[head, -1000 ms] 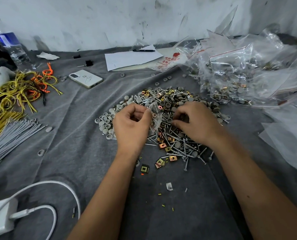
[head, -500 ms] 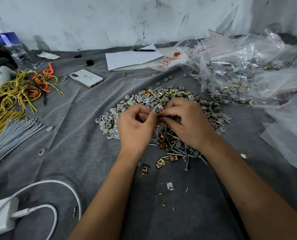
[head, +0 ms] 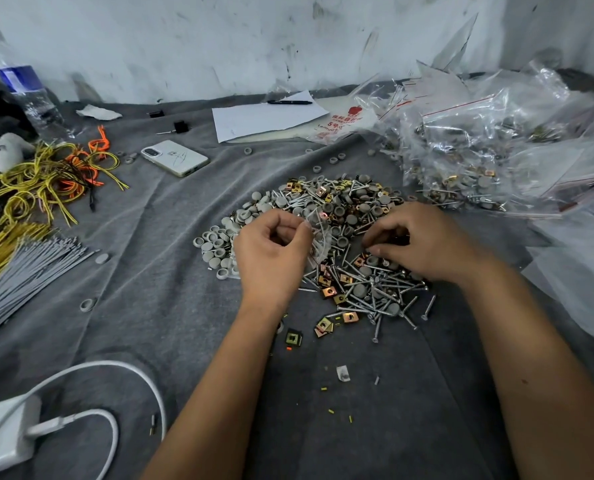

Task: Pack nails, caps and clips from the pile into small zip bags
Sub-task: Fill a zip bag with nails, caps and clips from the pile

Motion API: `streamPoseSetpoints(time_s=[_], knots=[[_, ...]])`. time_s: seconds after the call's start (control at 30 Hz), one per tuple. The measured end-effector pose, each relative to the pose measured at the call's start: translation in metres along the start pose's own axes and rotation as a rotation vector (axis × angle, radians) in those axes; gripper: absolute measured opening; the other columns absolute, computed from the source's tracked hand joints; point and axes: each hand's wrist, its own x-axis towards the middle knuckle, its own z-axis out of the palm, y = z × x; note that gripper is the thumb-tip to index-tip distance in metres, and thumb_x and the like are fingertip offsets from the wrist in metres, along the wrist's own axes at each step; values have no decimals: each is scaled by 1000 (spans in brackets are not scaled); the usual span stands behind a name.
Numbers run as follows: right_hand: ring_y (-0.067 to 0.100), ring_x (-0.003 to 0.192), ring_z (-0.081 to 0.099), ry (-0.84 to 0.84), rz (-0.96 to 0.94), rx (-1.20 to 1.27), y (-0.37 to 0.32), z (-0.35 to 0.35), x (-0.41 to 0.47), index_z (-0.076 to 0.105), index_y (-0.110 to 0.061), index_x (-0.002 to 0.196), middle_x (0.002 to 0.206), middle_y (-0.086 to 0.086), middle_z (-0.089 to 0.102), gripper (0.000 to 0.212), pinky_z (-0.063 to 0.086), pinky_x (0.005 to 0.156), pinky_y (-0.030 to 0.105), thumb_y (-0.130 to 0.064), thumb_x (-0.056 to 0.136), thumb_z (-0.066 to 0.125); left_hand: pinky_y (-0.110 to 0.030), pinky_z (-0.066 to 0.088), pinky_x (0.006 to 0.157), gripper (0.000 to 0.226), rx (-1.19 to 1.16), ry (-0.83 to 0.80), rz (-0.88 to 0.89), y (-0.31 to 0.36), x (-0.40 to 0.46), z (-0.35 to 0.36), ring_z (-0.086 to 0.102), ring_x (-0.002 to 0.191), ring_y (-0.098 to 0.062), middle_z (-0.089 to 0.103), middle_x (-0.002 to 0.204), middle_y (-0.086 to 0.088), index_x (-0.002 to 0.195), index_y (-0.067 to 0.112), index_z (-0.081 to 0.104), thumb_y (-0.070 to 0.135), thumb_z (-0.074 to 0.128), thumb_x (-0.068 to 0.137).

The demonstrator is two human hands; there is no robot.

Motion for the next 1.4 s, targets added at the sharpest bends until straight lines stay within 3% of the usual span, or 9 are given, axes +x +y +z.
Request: streamPoseSetpoints(time_s=[0.1,0.2,0.33,0.6,0.77,1.03,1.13,1.27,1.4], knots=[[-24,88,51,-30,-33,-15,2,2,2,79,-35,103,77,-21,66,25,32,70,-4,-15,87,79,-26,46,48,16,1,-5,7,1,0,0,55,49,-7,59,54,12,76,16,72,7,73,90],[-11,93,48,-84,-25,-47,3,0,2,75,-45,107,84,-23,63,29,29,75,7,-24,88,79,-23,44,47,18,15,-8,16,3,-1,1,54,48,-5,59,53,13,75,17,72,9,74,90],[0,89,57,-156,16,-26,-3,3,3,72,-48,110,85,-17,66,36,44,73,23,-18,90,77,-27,49,49,19,40,-9,27,3,-1,1,57,51,-9,60,54,11,74,18,71,7,73,90],[0,77,62,-143,55,-3,-18,13,3,65,-41,99,82,-15,66,24,49,69,26,-22,90,76,-41,57,54,19,60,-10,38,3,-2,2,62,54,-20,64,59,3,75,16,71,6,71,90],[-2,75,61,-113,65,36,-24,12,0,56,-38,87,82,-15,65,34,42,67,18,-13,88,78,-40,56,49,18,66,-3,31,2,-3,3,62,50,-17,66,60,-3,76,15,72,4,71,90],[-4,80,62,-69,94,58,-26,13,2,73,-31,100,87,-20,63,27,43,64,8,-7,97,61,-23,49,46,12,42,2,31,3,-3,4,59,48,-6,66,60,0,81,9,73,3,71,92],[6,74,60,-24,101,-66,-25,15,4,78,-21,101,79,-17,57,17,42,60,15,-21,101,61,-20,46,45,13,34,7,27,4,-3,5,58,45,-4,63,56,5,80,8,72,2,70,91],[11,82,62,-118,99,-109,-29,17,3,71,-24,100,90,-10,63,21,52,73,32,-44,96,66,-22,47,45,12,24,18,27,4,-3,4,57,45,-5,62,56,5,79,7,71,1,70,90],[10,87,65,-235,138,-70,-37,15,2,70,-26,98,92,-10,68,15,56,80,34,-39,92,74,-26,50,47,15,25,17,33,5,-3,4,57,46,-7,62,56,4,77,9,71,0,70,89]])
